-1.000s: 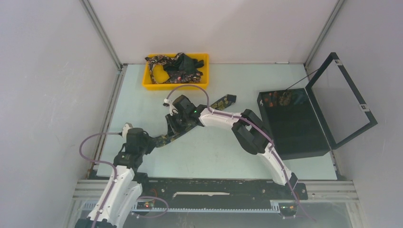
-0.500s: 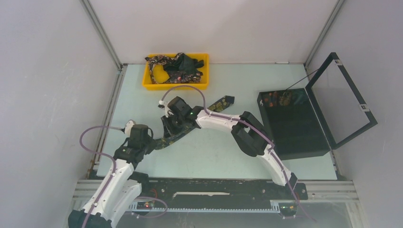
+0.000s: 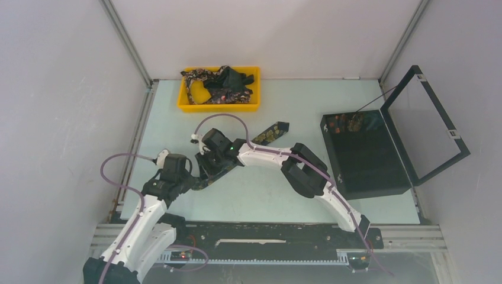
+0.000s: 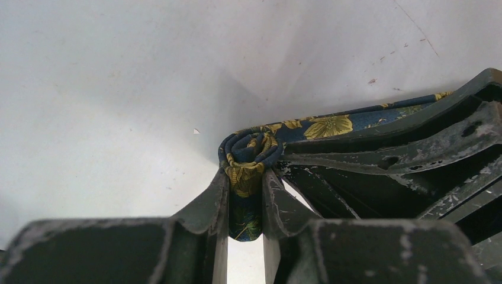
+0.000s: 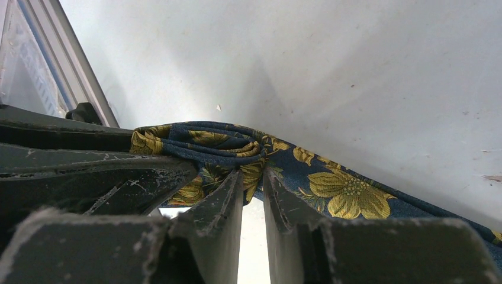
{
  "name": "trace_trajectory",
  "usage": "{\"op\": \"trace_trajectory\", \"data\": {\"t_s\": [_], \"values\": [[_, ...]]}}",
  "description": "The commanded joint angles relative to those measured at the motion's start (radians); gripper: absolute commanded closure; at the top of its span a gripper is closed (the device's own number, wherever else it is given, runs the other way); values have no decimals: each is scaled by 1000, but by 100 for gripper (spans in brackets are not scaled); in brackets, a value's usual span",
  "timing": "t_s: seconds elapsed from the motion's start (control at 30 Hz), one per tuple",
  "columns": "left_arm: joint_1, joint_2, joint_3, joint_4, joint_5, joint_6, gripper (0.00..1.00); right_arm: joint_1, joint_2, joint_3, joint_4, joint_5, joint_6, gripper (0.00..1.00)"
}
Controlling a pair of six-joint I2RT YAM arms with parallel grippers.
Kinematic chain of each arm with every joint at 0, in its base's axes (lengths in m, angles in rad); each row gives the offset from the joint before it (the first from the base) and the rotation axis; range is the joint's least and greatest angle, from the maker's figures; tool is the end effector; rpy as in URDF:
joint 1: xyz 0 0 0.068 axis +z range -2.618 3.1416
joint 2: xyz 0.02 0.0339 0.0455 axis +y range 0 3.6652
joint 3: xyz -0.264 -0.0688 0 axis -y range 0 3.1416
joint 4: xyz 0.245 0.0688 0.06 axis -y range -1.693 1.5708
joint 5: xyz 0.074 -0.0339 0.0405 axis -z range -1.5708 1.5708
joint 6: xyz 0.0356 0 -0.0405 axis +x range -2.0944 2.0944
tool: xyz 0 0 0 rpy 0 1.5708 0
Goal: Roll the ties
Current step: Roll the tie at the center of the board.
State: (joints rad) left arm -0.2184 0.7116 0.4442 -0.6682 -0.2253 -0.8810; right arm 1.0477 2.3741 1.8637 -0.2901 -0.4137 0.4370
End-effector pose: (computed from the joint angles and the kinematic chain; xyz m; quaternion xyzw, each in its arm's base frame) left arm 0.1352 -0.0219 0.1915 -0.3402 0.8812 -0.0711 0.3204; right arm 0.2510 0.4639 0.1530 -0.3463 0.8418 0.3888 0.1423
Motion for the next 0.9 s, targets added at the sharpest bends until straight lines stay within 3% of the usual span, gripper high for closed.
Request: {"op": "trace_trajectory", "data": {"t_s": [0.0, 0.37, 0.87], "values": [[-13, 12, 80, 3, -19, 31, 100, 14, 12, 49, 12, -17, 16, 78], [-47, 145, 171, -40, -33, 92, 100, 30, 20, 3, 139, -138, 108, 78], [-146, 424, 251, -35, -117, 105, 100, -4, -10, -126, 241, -191, 157, 79]]}}
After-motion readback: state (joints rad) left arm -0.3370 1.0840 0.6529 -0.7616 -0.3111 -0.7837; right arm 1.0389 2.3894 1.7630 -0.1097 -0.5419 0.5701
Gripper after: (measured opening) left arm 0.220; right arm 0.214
